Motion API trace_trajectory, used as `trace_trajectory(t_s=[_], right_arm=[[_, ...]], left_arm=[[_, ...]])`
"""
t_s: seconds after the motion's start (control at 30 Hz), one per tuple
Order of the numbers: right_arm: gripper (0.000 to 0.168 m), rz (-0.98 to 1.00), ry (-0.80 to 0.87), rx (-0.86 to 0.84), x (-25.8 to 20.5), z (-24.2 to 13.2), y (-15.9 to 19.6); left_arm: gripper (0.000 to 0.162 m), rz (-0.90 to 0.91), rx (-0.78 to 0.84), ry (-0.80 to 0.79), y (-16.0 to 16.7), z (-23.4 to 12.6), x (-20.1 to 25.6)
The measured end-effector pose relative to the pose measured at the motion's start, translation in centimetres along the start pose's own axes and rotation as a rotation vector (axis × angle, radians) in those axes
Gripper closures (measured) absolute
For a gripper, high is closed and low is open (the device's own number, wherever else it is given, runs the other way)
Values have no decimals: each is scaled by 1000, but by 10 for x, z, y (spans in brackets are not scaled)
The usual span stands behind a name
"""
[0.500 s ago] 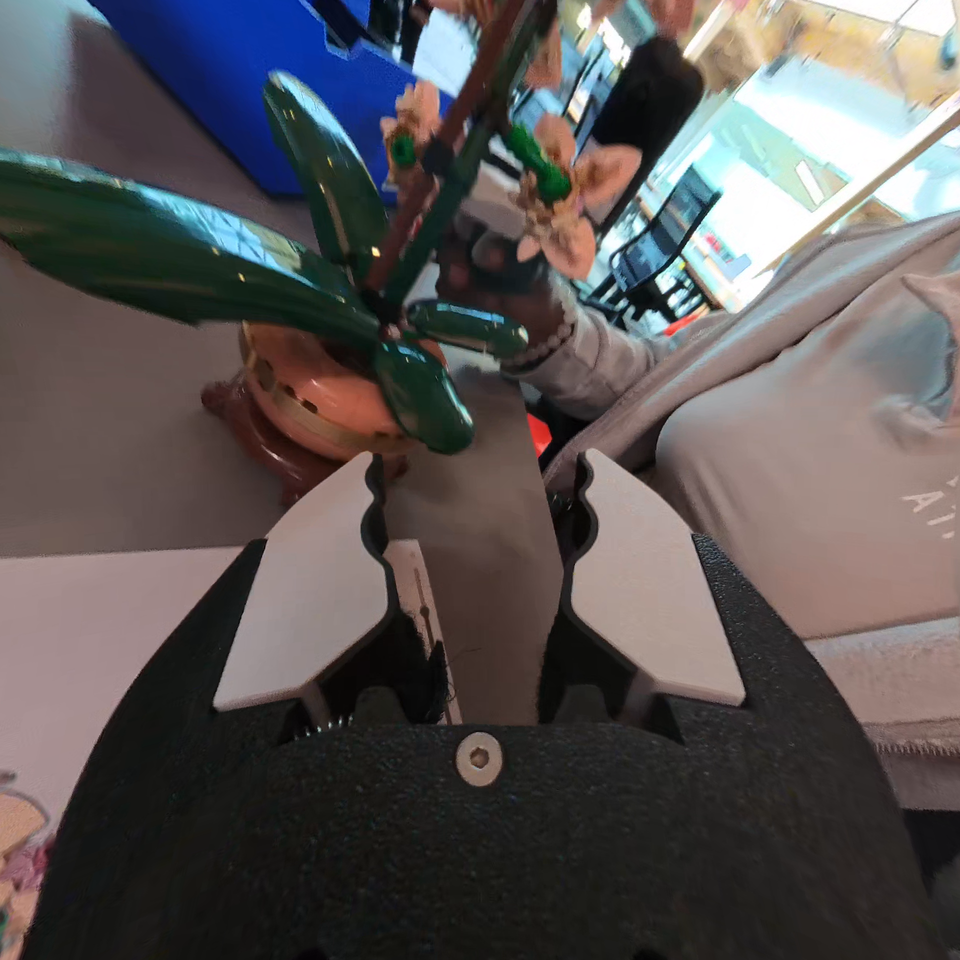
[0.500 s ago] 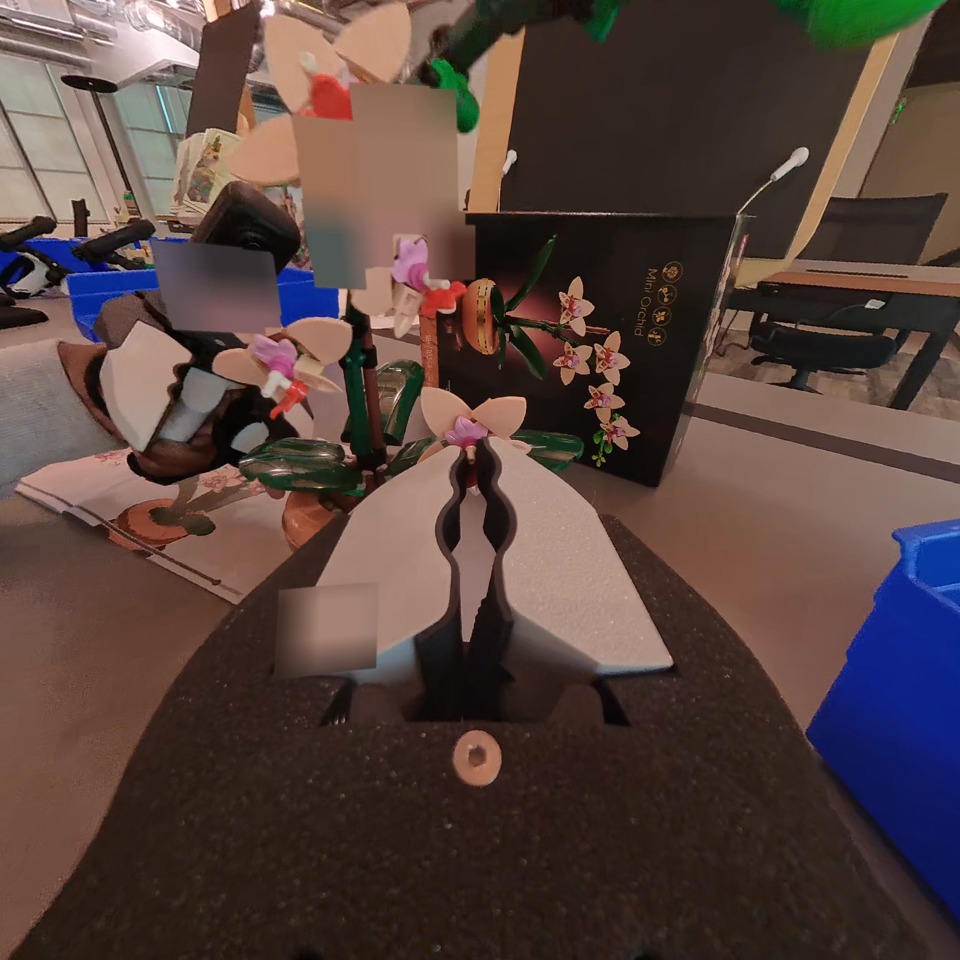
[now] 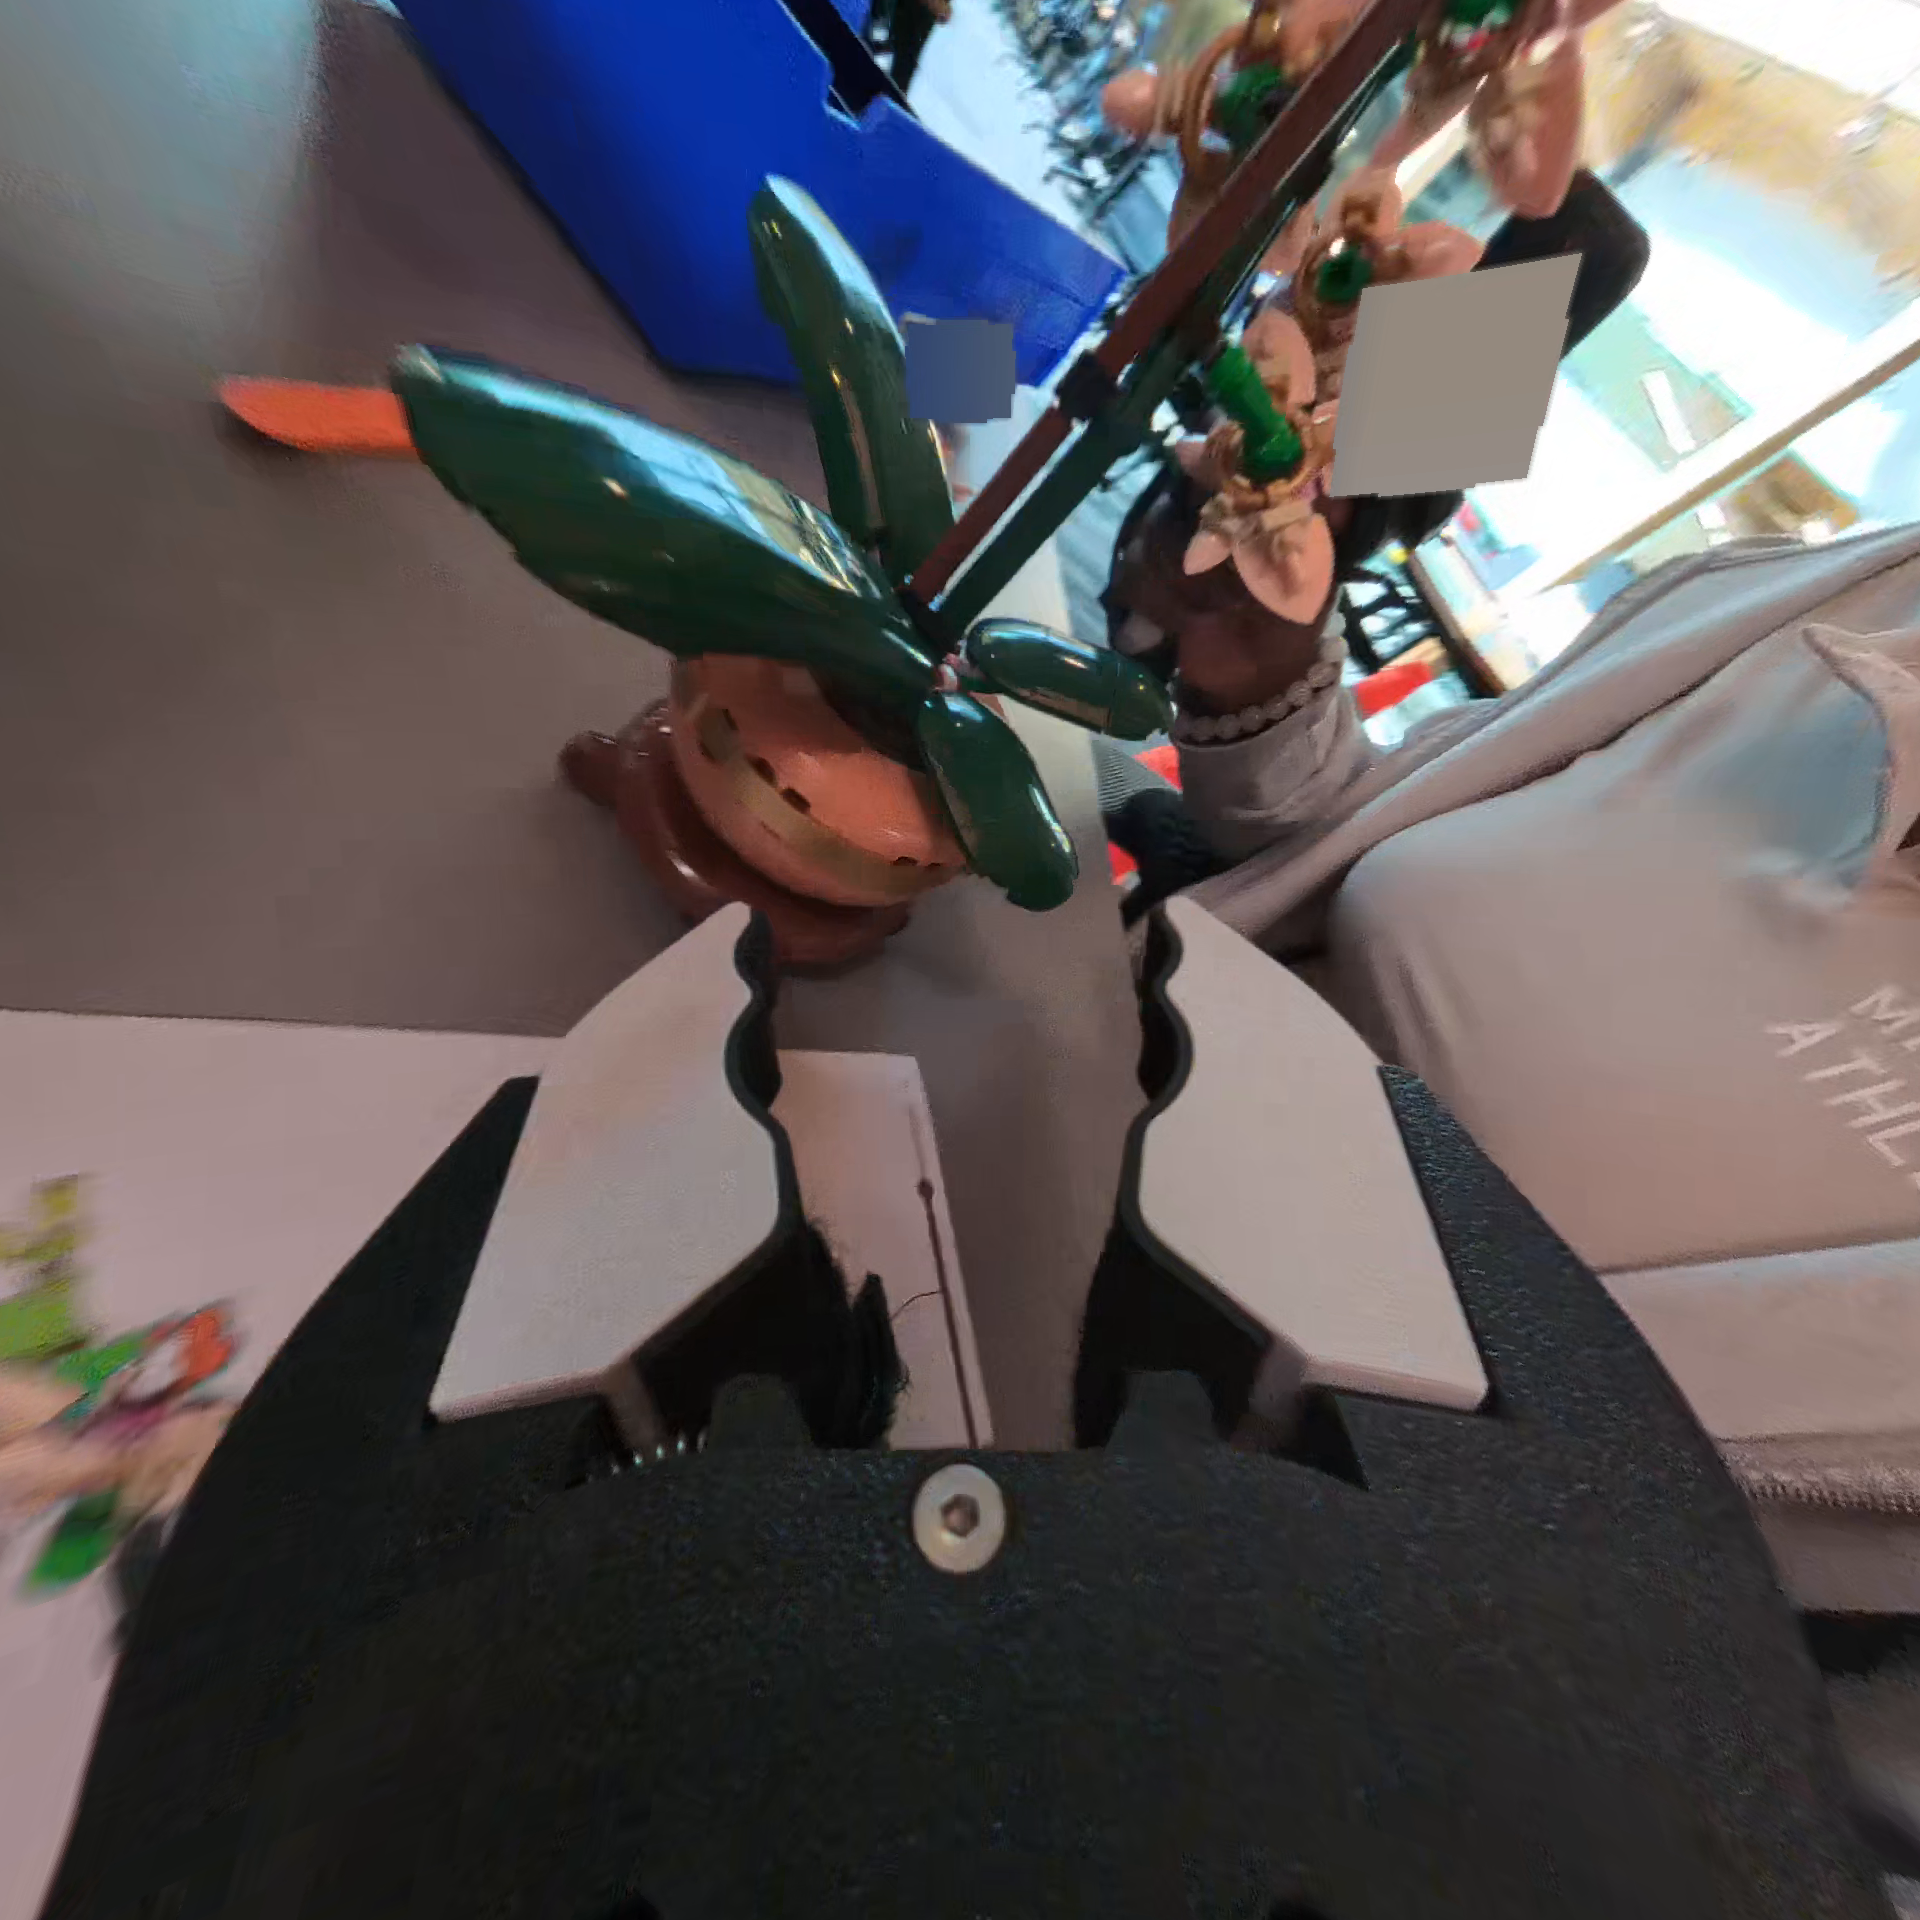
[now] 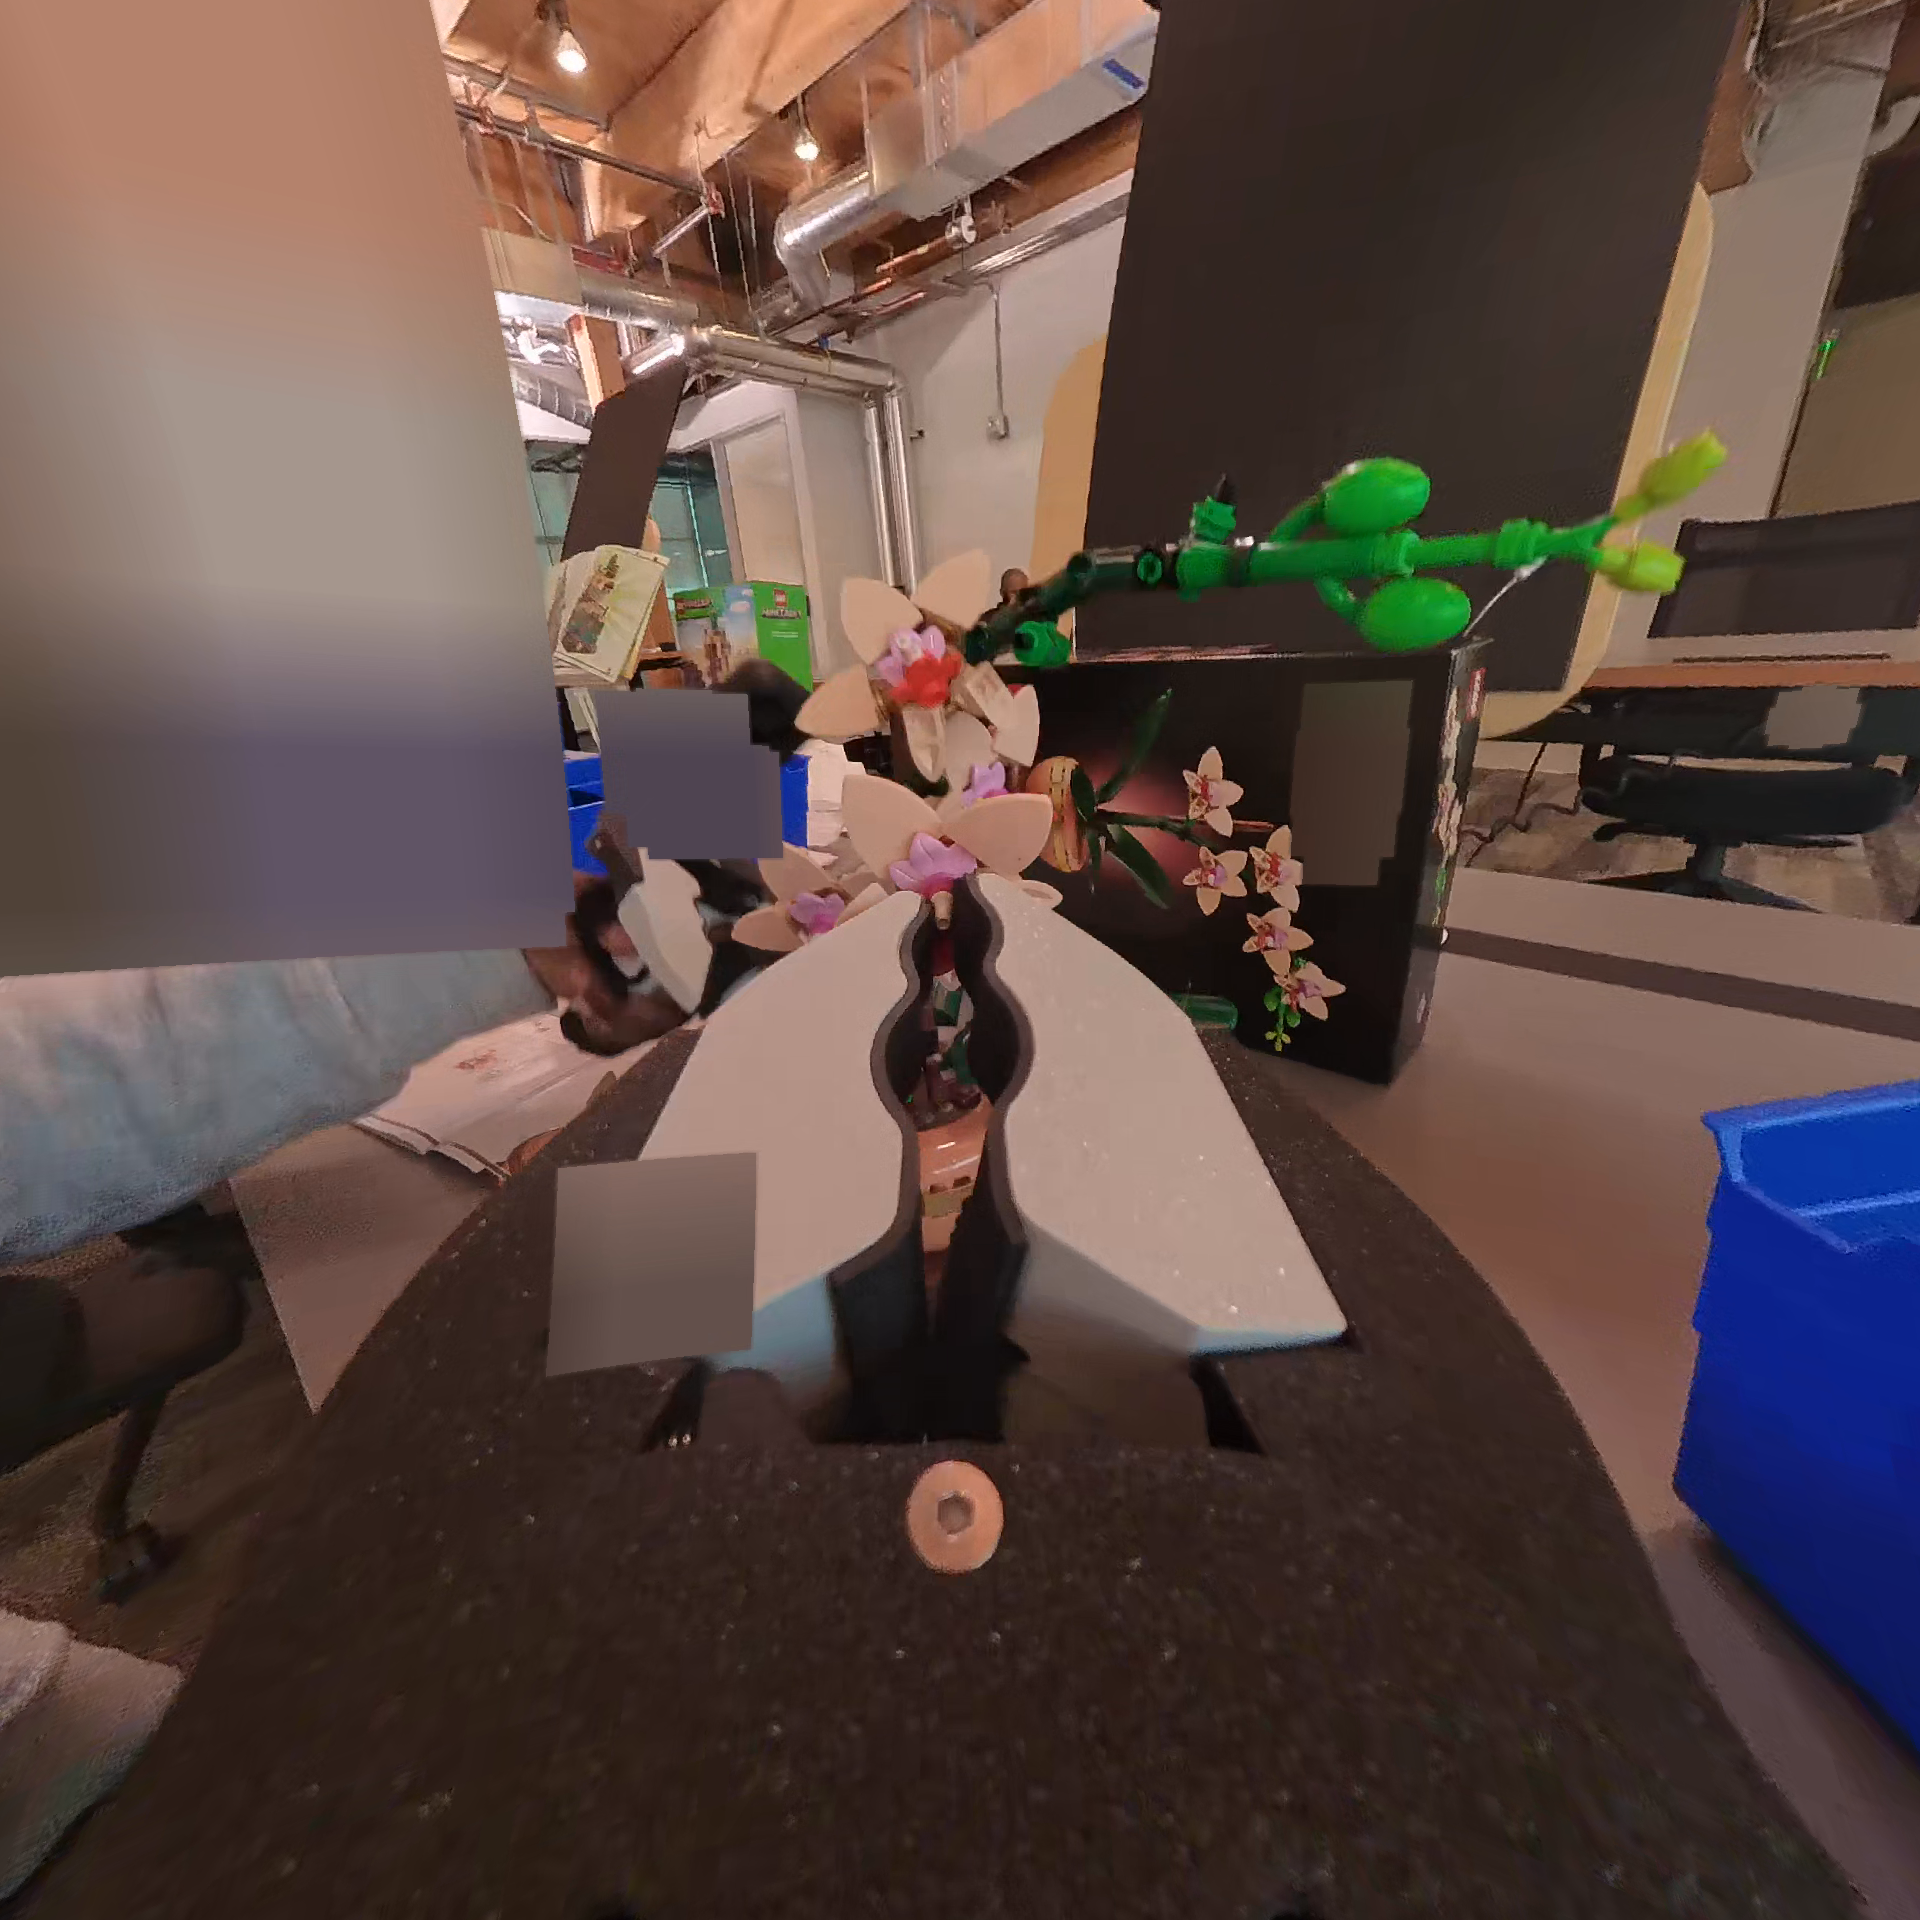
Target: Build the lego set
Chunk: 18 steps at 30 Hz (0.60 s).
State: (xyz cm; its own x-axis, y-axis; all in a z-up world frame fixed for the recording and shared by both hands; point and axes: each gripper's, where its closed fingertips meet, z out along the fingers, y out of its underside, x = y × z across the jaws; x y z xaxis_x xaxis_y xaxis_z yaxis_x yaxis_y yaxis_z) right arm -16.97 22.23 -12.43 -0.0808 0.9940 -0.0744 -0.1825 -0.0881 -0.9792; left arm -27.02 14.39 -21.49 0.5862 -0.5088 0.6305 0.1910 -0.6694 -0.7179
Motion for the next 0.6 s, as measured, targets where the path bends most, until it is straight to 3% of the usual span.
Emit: trace_trajectory(t_s=[0.17, 0.27, 0.4, 0.5, 0.6], right_arm=[[165, -67, 9, -19, -1, -5, -7], [165, -73, 23, -25, 5, -10, -8], [165, -68, 52, -15, 19, -23, -13], [165, -50, 54, -19, 28, -34, -20], [165, -47, 46, -5, 30, -35, -31]], left_arm=[[77, 39, -32, 21, 12, 33, 11], [80, 48, -56, 121, 21, 46, 40], [94, 109, -159, 65, 34, 31, 49], [114, 227, -48, 14, -6, -3, 65], [128, 413, 104, -163, -80, -34, 70]])
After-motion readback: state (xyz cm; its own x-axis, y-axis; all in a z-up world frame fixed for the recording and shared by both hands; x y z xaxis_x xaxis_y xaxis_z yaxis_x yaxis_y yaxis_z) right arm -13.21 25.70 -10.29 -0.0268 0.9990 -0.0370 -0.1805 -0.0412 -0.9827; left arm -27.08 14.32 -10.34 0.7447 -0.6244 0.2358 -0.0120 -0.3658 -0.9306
